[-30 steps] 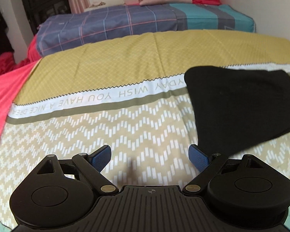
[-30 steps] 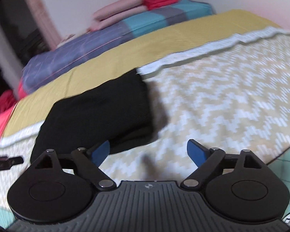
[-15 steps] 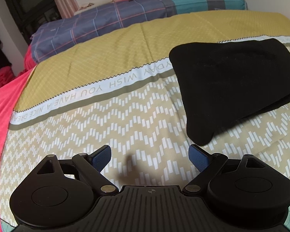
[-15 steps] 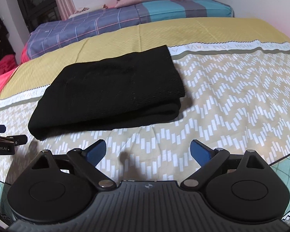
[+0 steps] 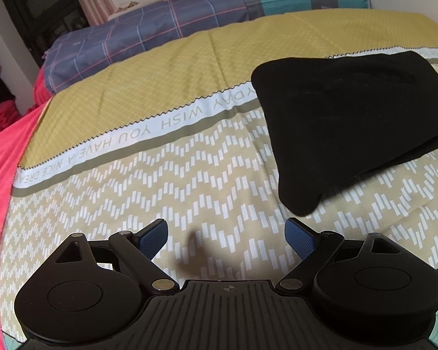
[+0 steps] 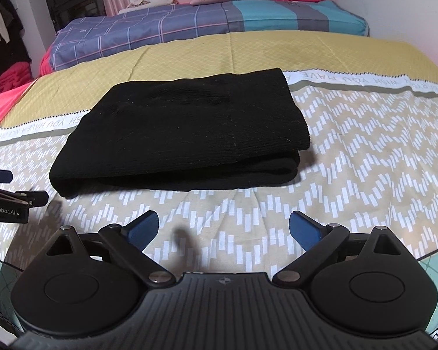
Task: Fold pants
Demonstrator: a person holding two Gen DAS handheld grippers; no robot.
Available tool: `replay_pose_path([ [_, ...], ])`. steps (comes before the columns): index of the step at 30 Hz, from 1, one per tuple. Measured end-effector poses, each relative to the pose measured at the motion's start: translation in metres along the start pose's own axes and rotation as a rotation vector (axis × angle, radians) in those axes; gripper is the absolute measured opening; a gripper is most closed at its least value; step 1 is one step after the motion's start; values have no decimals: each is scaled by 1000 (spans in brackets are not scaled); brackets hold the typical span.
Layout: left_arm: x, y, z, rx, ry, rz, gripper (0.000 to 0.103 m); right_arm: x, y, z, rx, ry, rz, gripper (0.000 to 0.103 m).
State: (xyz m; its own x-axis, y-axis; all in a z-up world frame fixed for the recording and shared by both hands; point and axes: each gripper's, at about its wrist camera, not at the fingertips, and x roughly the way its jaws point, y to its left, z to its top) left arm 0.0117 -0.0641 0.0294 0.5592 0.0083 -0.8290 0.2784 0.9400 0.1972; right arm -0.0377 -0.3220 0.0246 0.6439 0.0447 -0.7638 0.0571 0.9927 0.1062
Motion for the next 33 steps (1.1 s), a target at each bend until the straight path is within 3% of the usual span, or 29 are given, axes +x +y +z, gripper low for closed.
replay_pose_path([
  [33,8,-5,0,23,20,-21,103,10,9,-1,-27,21,8,98],
])
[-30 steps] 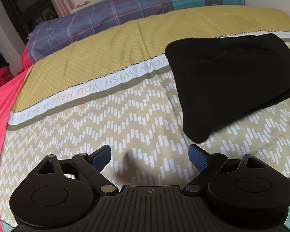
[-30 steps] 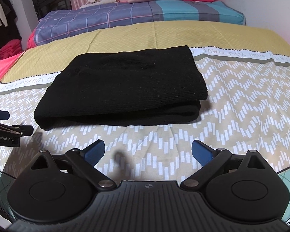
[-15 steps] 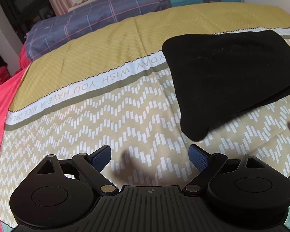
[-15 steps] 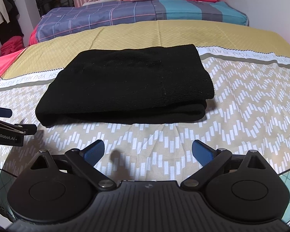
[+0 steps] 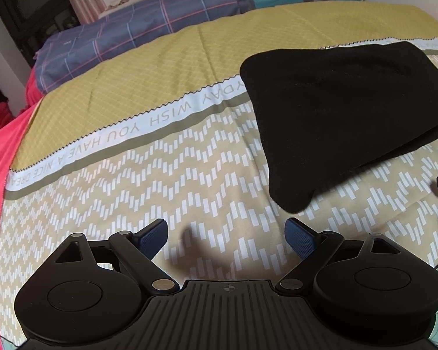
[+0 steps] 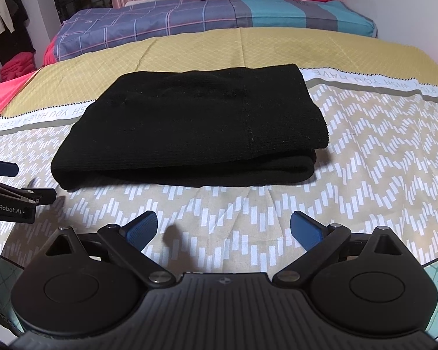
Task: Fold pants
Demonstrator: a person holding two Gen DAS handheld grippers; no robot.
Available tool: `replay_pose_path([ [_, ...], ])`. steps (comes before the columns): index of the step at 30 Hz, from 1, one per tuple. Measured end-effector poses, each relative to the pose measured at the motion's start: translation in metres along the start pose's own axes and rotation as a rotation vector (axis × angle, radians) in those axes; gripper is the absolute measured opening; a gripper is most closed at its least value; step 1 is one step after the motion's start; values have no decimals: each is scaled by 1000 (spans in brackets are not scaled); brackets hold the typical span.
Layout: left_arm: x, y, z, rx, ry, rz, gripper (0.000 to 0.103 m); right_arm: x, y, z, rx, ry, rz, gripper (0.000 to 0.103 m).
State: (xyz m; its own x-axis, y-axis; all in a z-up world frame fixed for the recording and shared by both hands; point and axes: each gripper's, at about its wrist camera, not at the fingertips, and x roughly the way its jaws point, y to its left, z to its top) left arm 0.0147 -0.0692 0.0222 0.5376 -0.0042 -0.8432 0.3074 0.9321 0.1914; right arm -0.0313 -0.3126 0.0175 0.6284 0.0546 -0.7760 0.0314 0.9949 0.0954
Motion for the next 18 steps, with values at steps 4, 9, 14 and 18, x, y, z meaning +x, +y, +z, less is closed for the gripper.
replay_pose_path([
  [4,1,0,0,-2,4,-3,103,2,0,0,-1,3,2,98],
  [9,1,0,0,-2,-1,-13,103,4,0,0,0,3,8,98],
  [14,2,1,0,-10,1,-24,103,6,1,0,2,8,8,98],
  [18,3,3,1,-16,8,-25,103,7,1,0,2,9,8,98],
])
